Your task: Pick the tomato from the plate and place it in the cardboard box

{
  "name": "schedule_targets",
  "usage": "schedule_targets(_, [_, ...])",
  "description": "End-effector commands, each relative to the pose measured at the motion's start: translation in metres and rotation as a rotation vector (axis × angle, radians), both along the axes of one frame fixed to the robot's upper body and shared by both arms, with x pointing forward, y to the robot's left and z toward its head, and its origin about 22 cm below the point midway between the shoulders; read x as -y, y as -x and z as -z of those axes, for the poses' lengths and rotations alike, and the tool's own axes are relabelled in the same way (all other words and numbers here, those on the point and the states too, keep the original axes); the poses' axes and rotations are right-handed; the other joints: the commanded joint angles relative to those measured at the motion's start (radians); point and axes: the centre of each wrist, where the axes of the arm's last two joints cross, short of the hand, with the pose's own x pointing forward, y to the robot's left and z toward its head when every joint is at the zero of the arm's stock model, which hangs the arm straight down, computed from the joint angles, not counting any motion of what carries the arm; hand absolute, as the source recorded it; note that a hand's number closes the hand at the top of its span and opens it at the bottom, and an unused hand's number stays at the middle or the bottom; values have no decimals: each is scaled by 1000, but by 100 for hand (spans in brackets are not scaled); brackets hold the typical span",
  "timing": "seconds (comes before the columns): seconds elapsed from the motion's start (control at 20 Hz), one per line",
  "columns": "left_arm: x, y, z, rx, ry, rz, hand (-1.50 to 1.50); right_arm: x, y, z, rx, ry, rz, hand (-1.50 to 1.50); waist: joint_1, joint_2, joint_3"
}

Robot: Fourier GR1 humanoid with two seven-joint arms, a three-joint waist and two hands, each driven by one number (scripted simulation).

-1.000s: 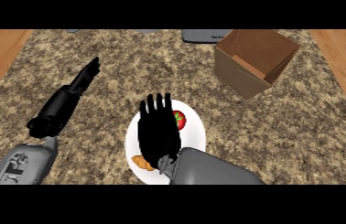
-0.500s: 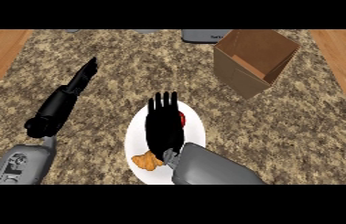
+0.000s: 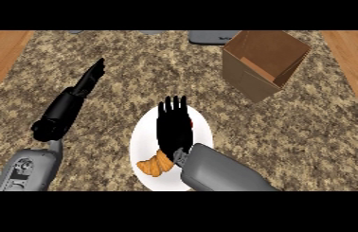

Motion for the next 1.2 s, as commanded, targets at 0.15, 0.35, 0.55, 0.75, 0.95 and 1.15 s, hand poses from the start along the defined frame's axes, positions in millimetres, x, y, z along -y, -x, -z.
schedule_targets(0.15, [-10,5,7,-4,-5,-1,0,7,-14,7,17,35,50,-150,-2,0,0])
schedule_targets(0.35, [-14,-3,-18,0,0,3,0,10,-9,24,26,40,51,-150,1,0,0])
schedule_targets(0.55, [-2,-2,-20,5,4,-1,0,10,-23,19,-22,21,76,-150,10,2,0])
schedule_targets(0.75, [-5,0,2,12,15,11,0,23,-20,43,-10,29,-58,150,-2,1,0])
schedule_targets(0.95, [1,4,8,6,9,1,0,24,-25,43,63,7,-155,150,0,2,0])
schedule_targets(1.15, [-4,17,15,0,1,18,0,21,-37,37,144,19,-177,150,13,2,0])
